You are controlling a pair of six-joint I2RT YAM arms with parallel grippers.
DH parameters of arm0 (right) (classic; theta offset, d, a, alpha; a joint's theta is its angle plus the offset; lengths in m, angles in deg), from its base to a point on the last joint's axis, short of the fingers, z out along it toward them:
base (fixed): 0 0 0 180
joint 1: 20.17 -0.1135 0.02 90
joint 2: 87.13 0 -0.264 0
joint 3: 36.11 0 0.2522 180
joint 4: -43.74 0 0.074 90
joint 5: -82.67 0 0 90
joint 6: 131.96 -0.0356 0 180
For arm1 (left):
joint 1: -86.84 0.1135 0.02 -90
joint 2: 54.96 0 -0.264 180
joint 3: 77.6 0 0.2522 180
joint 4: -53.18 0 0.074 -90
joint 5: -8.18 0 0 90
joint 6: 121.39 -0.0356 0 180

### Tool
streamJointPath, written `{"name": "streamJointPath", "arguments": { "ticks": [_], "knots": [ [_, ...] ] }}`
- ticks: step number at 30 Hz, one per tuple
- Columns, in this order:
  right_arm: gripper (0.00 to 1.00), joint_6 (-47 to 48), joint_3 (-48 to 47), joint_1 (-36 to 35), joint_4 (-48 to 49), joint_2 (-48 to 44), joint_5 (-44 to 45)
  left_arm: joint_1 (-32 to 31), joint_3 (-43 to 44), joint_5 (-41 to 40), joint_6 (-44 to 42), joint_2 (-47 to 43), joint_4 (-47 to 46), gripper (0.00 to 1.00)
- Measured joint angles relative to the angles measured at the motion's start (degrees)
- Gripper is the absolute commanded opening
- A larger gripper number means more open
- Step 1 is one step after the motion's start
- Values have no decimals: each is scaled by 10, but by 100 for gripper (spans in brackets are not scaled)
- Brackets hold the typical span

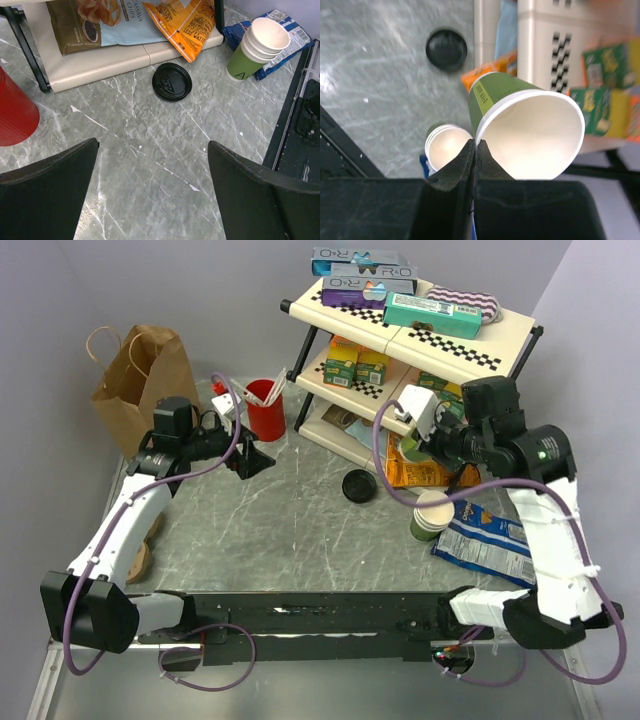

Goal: Pack the takeout coffee

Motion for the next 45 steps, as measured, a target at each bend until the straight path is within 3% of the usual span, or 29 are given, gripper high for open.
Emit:
{"name": "streamJointPath", "arguments": {
  "ticks": [6,12,16,24,29,37,45],
  "knots": [
    [0,3,-38,-90,0,1,-10,-3,0,-1,0,2,3,97],
    [0,49,52,-218,1,30,-27,-2,3,-36,-6,2,47,97],
    [0,82,114,-260,6,75,-30,14,15,-87,26,2,75,97],
    [0,101,114,-284,99,205,-73,84,6,-137,115,-7,74,97],
    [2,104,152,-293,180,230,-99,93,-20,-141,133,-9,61,98],
    [4,113,156,-297,210,276,-125,93,-31,-129,147,11,38,98],
    [7,100,106,-317,199,350,-102,96,32,-124,141,36,35,97]
  ]
}}
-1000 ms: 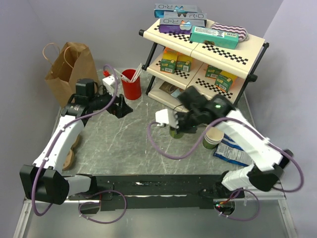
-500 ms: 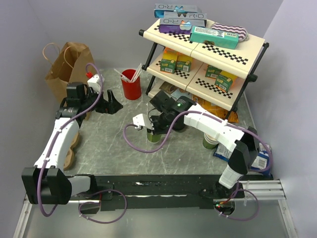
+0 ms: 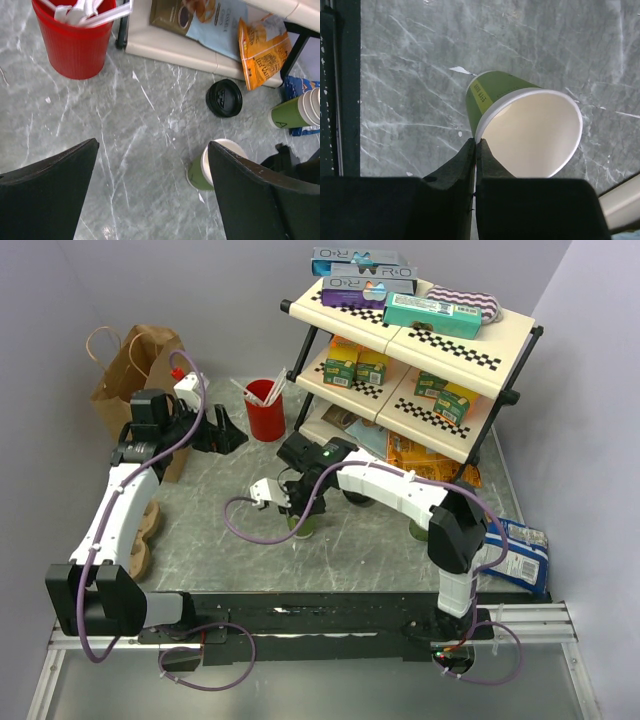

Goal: Pack the takeout coffee

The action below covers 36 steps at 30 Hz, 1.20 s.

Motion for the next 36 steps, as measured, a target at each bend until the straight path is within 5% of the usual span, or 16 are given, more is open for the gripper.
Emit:
{"name": "streamJointPath", "arguments": {
  "ticks": [4,11,21,29,36],
  "knots": [
    [7,-14,0,-10,0,2,17,0,4,3,-1,1,0,97],
    [31,-23,12,-13,4,2,45,0,3,3,-5,1,0,97],
    [43,-19,10,-1,-18,-12,31,0,3,8,-5,1,0,97],
    [36,-27,-23,93,-40,-123,-29,0,-1,25,-6,1,-4,97],
    [34,-44,59,158,10,-146,6,0,-16,51,-14,1,2,97]
  ]
}}
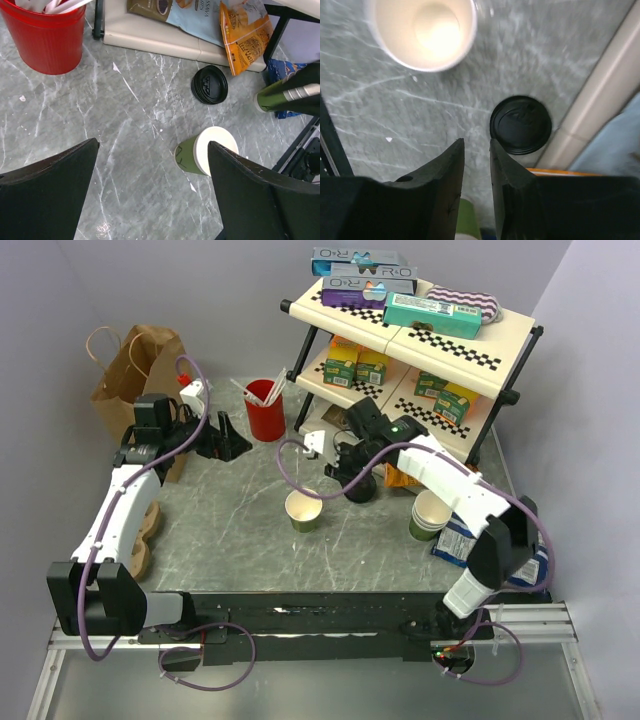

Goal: Pack the takeout coffee

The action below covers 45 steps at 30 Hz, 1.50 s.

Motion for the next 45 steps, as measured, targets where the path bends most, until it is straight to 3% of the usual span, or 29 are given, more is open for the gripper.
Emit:
{"name": "streamJointPath", "arguments": {
  "ticks": [6,16,22,45],
  "knots": [
    [34,-56,89,43,69,39,33,0,5,13,-2,5,8,97],
    [29,-122,180,38,181,38,44,0,10,17,1,23,6,97],
    [25,-148,172,31,212,56,51,0,10,17,1,23,7,97],
    [25,-257,109,15,214,147,118,0,10,17,0,23,7,97]
  ]
}}
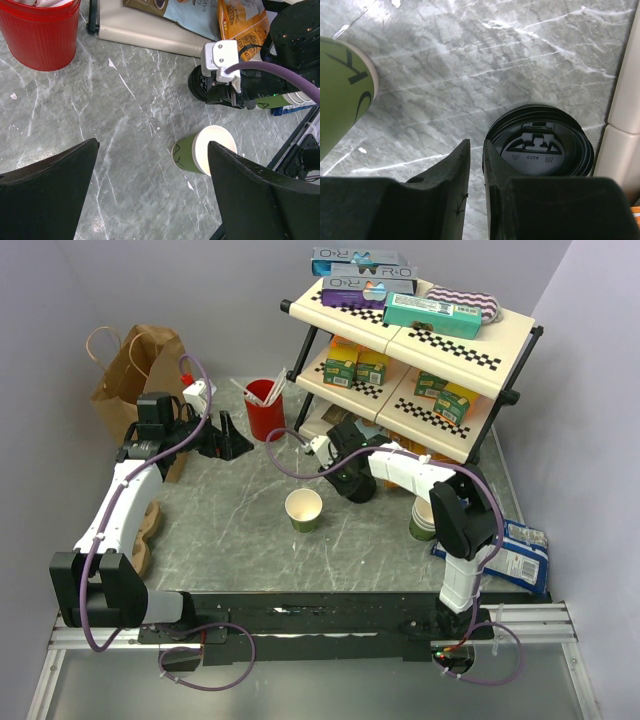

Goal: Pack the takeout coffee

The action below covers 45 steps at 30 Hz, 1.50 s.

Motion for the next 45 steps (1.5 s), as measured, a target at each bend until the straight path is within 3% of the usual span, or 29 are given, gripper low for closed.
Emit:
{"name": "streamJointPath", "arguments": {
  "ticks": [45],
  "knots": [
    [26,-18,-28,0,3,16,76,0,0,0,1,4,-9,97]
  ]
}}
